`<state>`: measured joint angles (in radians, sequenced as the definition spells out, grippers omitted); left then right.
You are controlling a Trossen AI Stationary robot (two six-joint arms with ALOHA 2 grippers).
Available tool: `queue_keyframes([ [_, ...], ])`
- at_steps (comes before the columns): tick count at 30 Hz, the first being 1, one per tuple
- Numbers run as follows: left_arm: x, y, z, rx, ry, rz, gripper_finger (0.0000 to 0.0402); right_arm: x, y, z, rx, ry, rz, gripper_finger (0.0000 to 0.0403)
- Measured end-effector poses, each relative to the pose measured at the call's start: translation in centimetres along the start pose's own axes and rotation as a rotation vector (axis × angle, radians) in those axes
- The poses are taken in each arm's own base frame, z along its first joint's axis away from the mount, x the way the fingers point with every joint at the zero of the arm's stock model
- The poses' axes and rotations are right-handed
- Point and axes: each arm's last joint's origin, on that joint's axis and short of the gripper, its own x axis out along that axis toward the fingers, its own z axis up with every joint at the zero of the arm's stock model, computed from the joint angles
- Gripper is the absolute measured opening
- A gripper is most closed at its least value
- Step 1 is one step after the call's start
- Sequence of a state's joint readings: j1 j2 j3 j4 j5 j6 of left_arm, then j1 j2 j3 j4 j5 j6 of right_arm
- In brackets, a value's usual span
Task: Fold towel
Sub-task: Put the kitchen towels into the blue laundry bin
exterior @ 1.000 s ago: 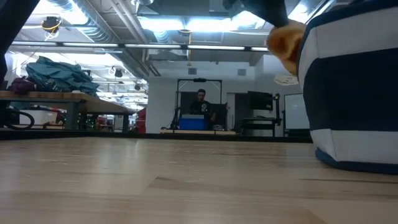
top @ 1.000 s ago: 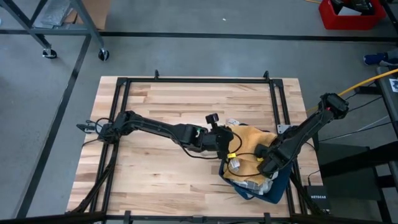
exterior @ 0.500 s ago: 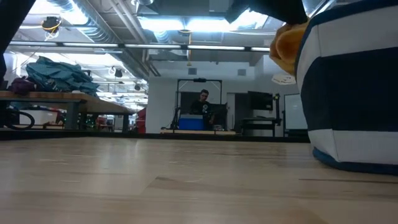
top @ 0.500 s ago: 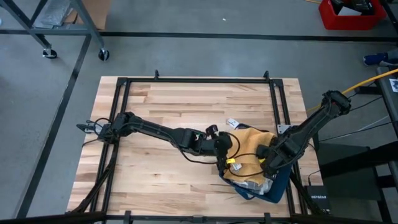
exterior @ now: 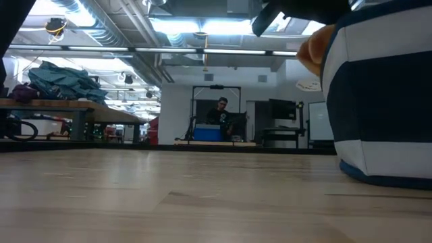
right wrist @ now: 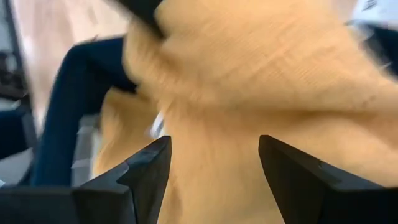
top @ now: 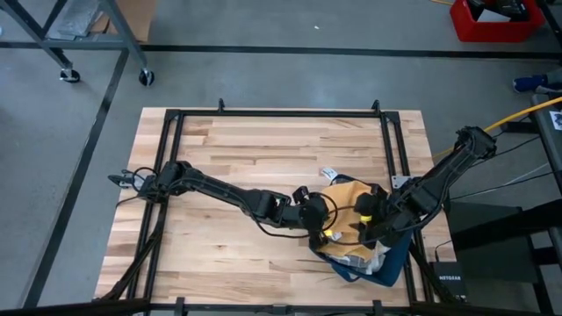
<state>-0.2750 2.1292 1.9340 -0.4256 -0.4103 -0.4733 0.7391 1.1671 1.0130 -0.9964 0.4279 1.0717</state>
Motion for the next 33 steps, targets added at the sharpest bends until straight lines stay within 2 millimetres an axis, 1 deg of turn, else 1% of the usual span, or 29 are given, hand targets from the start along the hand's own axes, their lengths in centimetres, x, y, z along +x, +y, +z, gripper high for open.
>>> queue_keyframes([
  [3, 0.0, -0.3, 0.2, 0.002, -0.026, -0.016, 0.0008, 0.8, -0.2, -0.1, 0.046, -0.036, -0.055, 0.0248],
  [9, -0.1, -0.3, 0.1, -0.005, -0.022, -0.016, 0.0008, 3.7, -1.0, -0.8, 0.090, 0.013, -0.165, 0.0248],
  [13, -0.1, -0.3, 0.1, 0.002, -0.019, -0.014, 0.0008, 5.7, -1.5, -1.8, 0.091, 0.156, -0.200, 0.0248],
  [18, 0.0, -0.2, 0.1, 0.002, -0.018, -0.011, 0.0008, 7.6, -1.5, -3.6, 0.096, 0.359, -0.158, 0.0248],
  [21, 0.0, -0.2, 0.2, 0.000, -0.020, -0.010, 0.0008, 8.2, -1.4, -4.7, 0.087, 0.420, -0.122, 0.0248],
  [25, 0.0, -0.1, 0.1, 0.008, -0.012, -0.007, 0.0008, 8.9, -1.2, -5.7, 0.095, 0.420, -0.081, 0.0248],
  [29, 0.1, 0.0, 0.2, 0.005, -0.023, 0.004, 0.0008, 9.0, -1.3, -5.8, 0.105, 0.411, -0.080, 0.0248],
  [33, 0.0, -0.3, 0.6, -0.019, -0.069, -0.005, 0.0008, 8.7, -1.0, -5.3, 0.107, 0.381, -0.076, 0.0248],
])
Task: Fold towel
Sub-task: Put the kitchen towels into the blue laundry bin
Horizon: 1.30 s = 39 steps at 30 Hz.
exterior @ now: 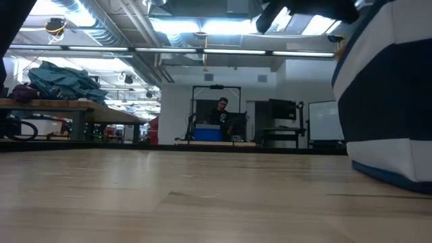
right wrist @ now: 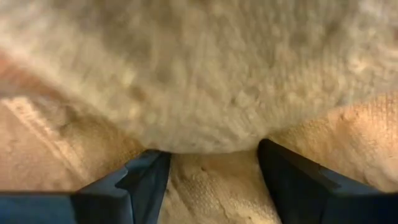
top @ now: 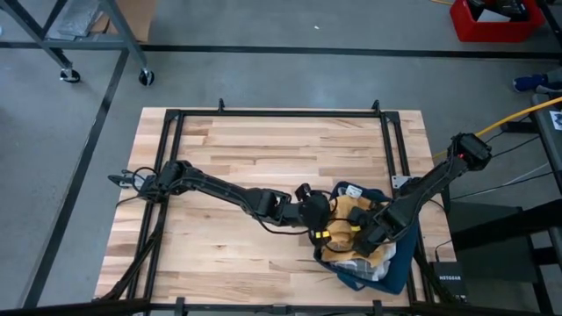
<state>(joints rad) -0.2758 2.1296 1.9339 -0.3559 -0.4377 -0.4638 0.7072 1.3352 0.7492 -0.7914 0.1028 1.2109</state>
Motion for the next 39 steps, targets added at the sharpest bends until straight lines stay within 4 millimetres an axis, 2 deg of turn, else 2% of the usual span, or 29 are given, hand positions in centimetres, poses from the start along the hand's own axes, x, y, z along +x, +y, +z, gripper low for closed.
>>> queue_keyframes([
  [7, -0.9, -1.9, 0.1, 0.039, -0.059, -0.077, 0.0008, -2.6, 0.8, 0.8, 0.000, -0.107, 0.089, 0.0248],
  [12, -0.7, -1.6, 0.1, 0.066, -0.054, -0.067, 0.0008, -3.7, 0.9, 1.0, 0.010, -0.137, 0.130, 0.0248],
  [16, 0.6, -0.4, 0.2, 0.052, -0.050, -0.035, 0.0008, -3.9, 1.0, 1.3, 0.020, -0.213, 0.109, 0.0248],
  [24, 4.4, 1.6, -1.5, -0.005, 0.006, -0.018, 0.0008, -3.9, 0.4, 1.3, 0.016, -0.255, 0.036, 0.0248],
  [30, 6.6, 3.0, -2.9, -0.004, 0.054, 0.021, 0.0007, -2.8, -0.6, 0.7, 0.003, -0.205, -0.022, 0.0248],
  [34, 7.0, 4.0, -2.8, -0.032, 0.075, 0.050, 0.0007, -0.9, -1.8, -0.1, 0.027, -0.146, -0.058, 0.0248],
  [39, 7.1, 4.5, -2.6, -0.028, 0.075, 0.060, 0.0007, 1.3, -2.9, -0.7, 0.044, -0.152, -0.042, 0.0248],
])
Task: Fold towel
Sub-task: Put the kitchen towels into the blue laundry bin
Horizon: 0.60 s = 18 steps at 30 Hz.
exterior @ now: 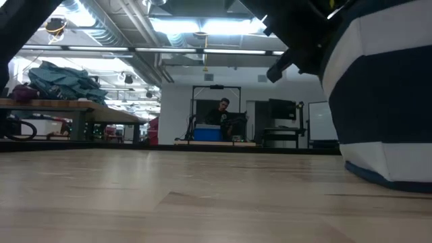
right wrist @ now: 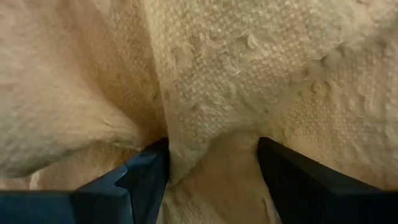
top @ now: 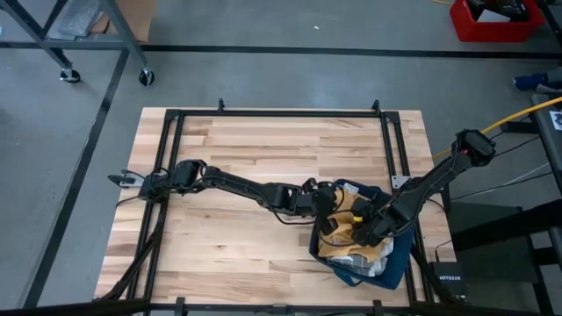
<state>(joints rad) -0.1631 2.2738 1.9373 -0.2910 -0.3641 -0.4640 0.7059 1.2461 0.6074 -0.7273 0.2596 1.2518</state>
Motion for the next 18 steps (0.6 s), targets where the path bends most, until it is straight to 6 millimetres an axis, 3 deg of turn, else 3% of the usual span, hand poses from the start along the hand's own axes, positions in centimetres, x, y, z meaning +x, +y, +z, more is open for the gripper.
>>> queue_keyframes([
  [4, 0.0, 0.2, -0.2, 0.019, 0.029, 0.017, 0.0007, 0.4, -0.1, -0.1, 0.006, -0.011, 0.018, 0.0248],
  [8, 0.0, 0.5, -0.5, 0.033, 0.054, 0.035, 0.0007, -0.6, 0.4, 0.3, 0.016, -0.030, 0.053, 0.0248],
  [13, -0.3, -0.1, -0.2, 0.068, 0.019, 0.010, 0.0007, -4.0, 1.5, 1.7, 0.010, -0.101, 0.151, 0.0248],
  [18, -2.0, -1.5, 0.9, 0.069, -0.058, -0.053, 0.0007, -6.8, 1.9, 2.6, -0.019, -0.132, 0.205, 0.0248],
])
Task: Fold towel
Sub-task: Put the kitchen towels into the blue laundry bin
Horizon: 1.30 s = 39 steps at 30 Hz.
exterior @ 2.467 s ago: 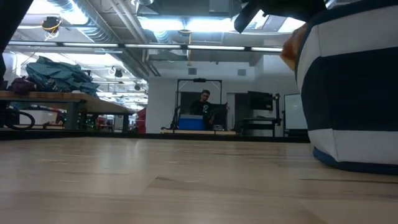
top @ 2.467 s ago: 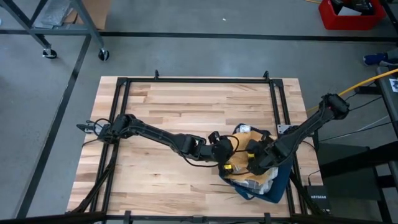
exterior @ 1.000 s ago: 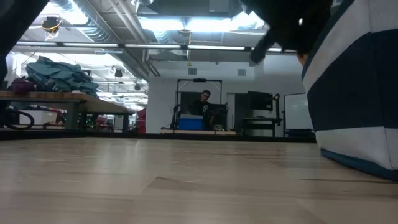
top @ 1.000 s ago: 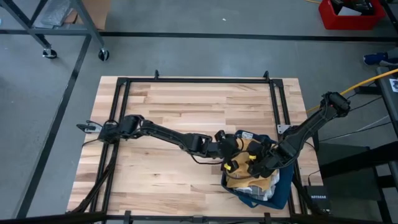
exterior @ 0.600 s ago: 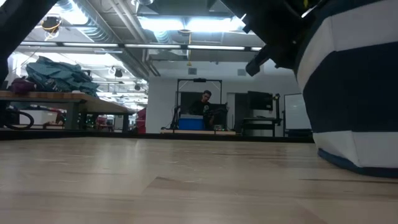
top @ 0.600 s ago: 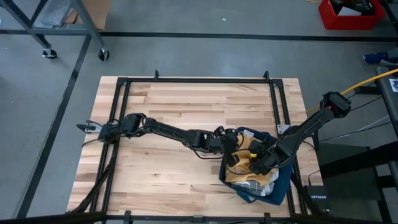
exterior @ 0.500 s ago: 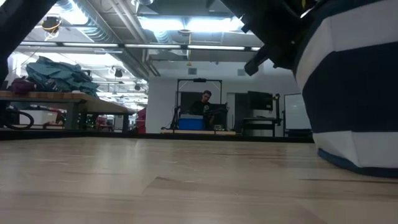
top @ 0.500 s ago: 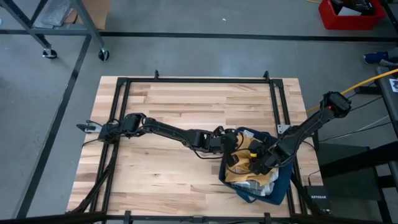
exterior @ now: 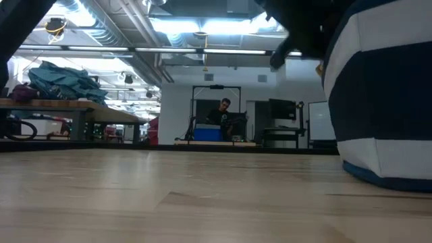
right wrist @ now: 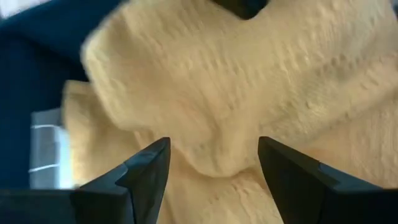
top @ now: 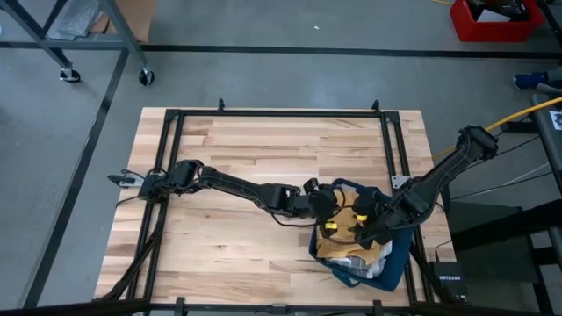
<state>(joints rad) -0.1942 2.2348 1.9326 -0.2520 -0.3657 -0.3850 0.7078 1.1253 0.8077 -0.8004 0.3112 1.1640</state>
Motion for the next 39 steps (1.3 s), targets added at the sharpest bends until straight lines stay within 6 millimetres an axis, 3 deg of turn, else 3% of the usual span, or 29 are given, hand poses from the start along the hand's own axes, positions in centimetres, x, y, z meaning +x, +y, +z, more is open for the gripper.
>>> queue_keyframes([
  [4, -0.7, -1.4, -0.4, 0.041, 0.021, -0.058, 0.0008, -0.8, 0.6, 0.2, -0.034, 0.069, 0.070, 0.0248],
  [10, -1.3, -2.5, -2.0, 0.125, 0.122, -0.076, 0.0007, -0.2, 1.3, 0.1, -0.035, 0.130, 0.117, 0.0248],
  [23, -1.8, -2.9, -2.9, 0.158, 0.191, -0.065, 0.0008, 5.3, 2.6, -1.8, -0.127, 0.331, -0.043, 0.0248],
  [28, -1.3, -3.0, -3.4, 0.161, 0.199, -0.062, 0.0007, 6.4, 2.8, -2.5, -0.186, 0.350, -0.081, 0.0248],
  [34, -1.6, -3.4, -3.0, 0.167, 0.160, -0.093, 0.0008, 5.7, 2.9, -2.2, -0.168, 0.341, -0.045, 0.0248],
  [39, -4.6, -3.8, -0.4, 0.186, 0.092, -0.133, 0.0008, 2.2, 3.9, -0.4, -0.157, 0.234, 0.063, 0.0248],
])
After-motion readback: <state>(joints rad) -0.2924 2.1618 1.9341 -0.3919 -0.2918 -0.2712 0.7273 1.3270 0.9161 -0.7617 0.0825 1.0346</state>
